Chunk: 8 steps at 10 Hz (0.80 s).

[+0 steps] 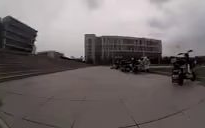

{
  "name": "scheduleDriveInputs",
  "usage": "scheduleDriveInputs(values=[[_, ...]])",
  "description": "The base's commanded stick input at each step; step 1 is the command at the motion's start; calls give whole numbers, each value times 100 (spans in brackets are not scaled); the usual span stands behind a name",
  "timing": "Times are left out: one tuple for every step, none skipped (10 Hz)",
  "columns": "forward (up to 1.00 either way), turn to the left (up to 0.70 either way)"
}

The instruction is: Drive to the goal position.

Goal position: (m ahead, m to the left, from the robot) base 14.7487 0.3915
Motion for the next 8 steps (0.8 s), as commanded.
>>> scheduleDriveInputs(values=[[0, 7], [0, 44], [0, 45], [0, 45], [0, 21], [0, 0], [0, 0], [60, 0]])
